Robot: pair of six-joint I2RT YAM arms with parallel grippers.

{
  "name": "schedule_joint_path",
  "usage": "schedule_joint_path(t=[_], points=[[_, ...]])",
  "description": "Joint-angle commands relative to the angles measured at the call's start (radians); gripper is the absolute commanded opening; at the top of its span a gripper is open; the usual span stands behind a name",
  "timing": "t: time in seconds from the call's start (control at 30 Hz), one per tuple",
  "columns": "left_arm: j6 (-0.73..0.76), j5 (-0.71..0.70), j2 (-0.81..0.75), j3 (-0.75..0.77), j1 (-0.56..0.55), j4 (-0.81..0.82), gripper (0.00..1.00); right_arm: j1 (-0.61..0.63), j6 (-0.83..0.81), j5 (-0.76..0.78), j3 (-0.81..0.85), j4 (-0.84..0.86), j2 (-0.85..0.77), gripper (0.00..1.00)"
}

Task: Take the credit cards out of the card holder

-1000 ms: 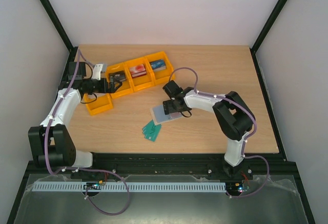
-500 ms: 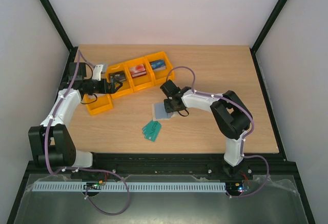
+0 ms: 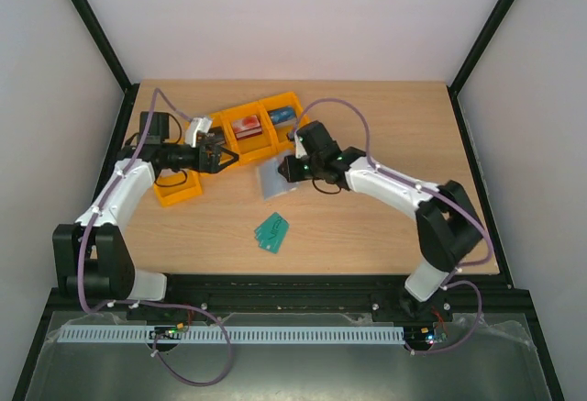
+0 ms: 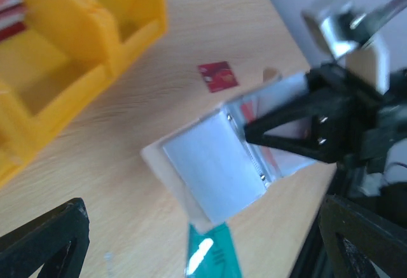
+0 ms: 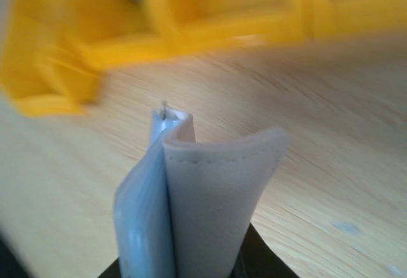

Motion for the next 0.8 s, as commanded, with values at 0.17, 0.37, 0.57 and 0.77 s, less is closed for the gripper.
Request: schedule_joint_path(t=[0.17,0.37,0.57,0.77], points=[[0.038,0.211,0.000,-0.011,-0.080,-0.025,0.99,0.001,0.110,-0.369,-0.125,0.583,-0.227,0.07],[0.111,0.372,0.004,0.020,-0.118,-0.084,0.99,0.001,0.162,-0.426,-0.144,0.696,-0.227,0.04],[0.155,0.382,0.012,0.038,-0.151,-0.115,0.77,0.000,0.165,-0.446,-0.147,0.721,-0.223,0.03],[0.172,0.379,0.015,0.054,-0.154,-0.125,0.02,-0.002,0.114,-0.456,-0.136,0.658,-0.231,0.28]])
